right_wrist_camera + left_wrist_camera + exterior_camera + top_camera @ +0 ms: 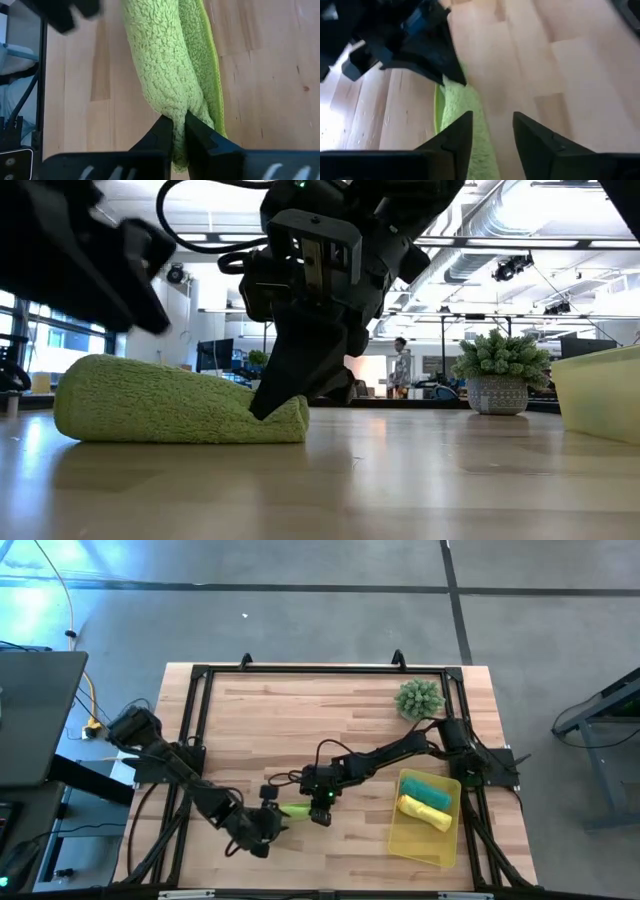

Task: Roll microfiber towels into tight, uniform cylinder then place into a basket
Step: Roll the green microfiber cloth, then put the green microfiber cloth into the yellow bin

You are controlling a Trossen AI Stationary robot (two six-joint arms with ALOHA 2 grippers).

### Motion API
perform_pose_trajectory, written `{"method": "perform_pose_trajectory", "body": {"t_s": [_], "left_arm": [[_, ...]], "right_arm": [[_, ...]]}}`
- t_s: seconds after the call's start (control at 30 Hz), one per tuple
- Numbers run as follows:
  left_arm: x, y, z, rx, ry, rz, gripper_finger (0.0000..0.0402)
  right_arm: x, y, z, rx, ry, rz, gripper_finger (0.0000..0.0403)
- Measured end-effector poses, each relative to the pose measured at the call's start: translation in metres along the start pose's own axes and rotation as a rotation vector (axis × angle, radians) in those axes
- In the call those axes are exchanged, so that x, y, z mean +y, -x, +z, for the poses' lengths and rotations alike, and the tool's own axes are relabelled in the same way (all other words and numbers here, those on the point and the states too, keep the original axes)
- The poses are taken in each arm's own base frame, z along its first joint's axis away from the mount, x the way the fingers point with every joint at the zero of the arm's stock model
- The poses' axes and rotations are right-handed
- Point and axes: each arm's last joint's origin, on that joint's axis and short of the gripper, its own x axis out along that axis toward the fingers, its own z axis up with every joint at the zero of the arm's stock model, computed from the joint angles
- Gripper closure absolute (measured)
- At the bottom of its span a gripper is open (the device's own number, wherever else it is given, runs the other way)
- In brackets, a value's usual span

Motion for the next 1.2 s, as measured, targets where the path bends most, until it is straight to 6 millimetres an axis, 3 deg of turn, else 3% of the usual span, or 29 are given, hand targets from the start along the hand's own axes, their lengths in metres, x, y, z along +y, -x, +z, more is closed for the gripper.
{"method": "perform_pose_trajectory", "body": {"t_s": [0.2, 0.43, 0.67, 0.8, 1.07, 1.2], "left_arm": [[-0.001, -0.019, -0.013, 0.067, -0.061, 0.035, 0.0237], [-0.005, -0.034, -0.029, 0.137, -0.088, 0.063, 0.0227], [-0.008, -0.043, -0.037, 0.164, 0.045, 0.084, 0.0227], [-0.010, -0.045, -0.040, 0.175, 0.150, 0.085, 0.0227], [-0.010, -0.044, -0.040, 0.158, 0.322, 0.099, 0.0227], [-0.010, -0.044, -0.040, 0.155, 0.365, 0.102, 0.0227]], "right_arm": [[0.000, 0.000, 0.000, -0.003, 0.001, -0.002, 0.0390], [0.000, 0.000, 0.000, -0.005, 0.002, -0.005, 0.0389], [0.003, -0.001, 0.000, -0.006, 0.080, -0.003, 0.0383], [0.007, 0.004, 0.005, -0.009, 0.199, -0.008, 0.0347], [0.033, 0.039, 0.029, 0.068, 0.439, -0.039, 0.0272], [0.072, 0.037, 0.030, -0.009, 0.611, 0.021, 0.0264]]}}
